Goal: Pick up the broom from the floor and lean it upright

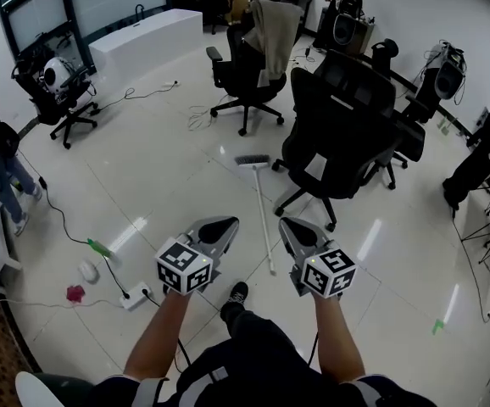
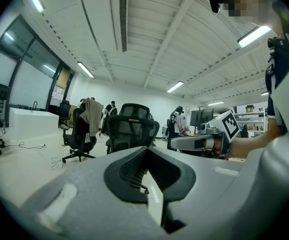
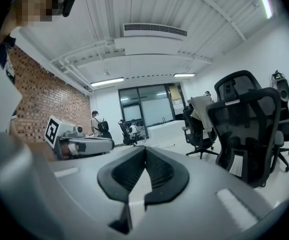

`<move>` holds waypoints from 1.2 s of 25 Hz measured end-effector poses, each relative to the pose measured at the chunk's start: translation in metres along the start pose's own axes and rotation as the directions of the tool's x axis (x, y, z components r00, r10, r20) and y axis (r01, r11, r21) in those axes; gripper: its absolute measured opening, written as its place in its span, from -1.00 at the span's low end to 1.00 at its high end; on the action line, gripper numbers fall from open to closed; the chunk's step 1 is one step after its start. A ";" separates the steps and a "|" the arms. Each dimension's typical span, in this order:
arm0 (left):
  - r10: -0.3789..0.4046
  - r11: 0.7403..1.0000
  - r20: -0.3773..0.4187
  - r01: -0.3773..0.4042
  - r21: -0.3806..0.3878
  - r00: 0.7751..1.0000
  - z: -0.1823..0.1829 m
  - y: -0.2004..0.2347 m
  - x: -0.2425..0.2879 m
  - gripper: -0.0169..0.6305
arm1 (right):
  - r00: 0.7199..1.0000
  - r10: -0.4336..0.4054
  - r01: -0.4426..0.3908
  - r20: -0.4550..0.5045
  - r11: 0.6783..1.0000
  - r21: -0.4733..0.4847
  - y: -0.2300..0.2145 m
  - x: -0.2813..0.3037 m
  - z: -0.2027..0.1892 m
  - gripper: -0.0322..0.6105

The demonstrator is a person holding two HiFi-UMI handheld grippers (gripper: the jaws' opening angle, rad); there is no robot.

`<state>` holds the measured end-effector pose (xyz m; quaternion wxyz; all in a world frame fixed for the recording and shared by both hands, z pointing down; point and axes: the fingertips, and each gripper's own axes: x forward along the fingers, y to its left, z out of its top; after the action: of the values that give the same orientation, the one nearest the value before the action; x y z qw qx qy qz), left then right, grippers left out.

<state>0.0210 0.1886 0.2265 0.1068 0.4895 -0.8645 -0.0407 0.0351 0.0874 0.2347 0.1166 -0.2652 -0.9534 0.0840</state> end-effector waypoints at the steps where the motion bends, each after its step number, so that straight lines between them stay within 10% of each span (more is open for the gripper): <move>1: -0.006 1.000 -0.005 0.006 -0.001 1.000 0.002 0.014 0.010 -0.94 | 1.000 -0.010 0.010 0.004 1.000 0.003 -0.010 0.014 0.004 -0.88; 12: -0.166 0.985 -0.107 0.170 0.030 0.980 0.020 0.108 0.128 -0.94 | 0.991 -0.133 0.131 0.023 0.989 0.062 -0.106 0.113 0.034 -0.88; 18: -0.310 0.942 -0.227 0.331 0.058 0.923 -0.001 0.117 0.190 -0.94 | 0.957 -0.288 0.282 0.036 0.951 0.127 -0.157 0.103 0.024 -0.88; 24: -0.479 0.847 -0.357 0.529 0.050 0.802 -0.036 0.121 0.250 -0.94 | 0.862 -0.505 0.491 0.030 0.849 0.198 -0.199 0.085 0.013 -0.88; 30: -0.669 0.635 -0.483 0.772 0.026 0.566 -0.081 0.099 0.287 -0.94 | 0.669 -0.743 0.712 -0.001 0.640 0.291 -0.206 0.054 -0.009 -0.88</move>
<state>-0.1864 -0.0028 0.3646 0.2095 0.8059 -0.5382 0.1300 -0.1076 -0.0576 0.2991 0.1182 0.1649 -0.9638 0.1729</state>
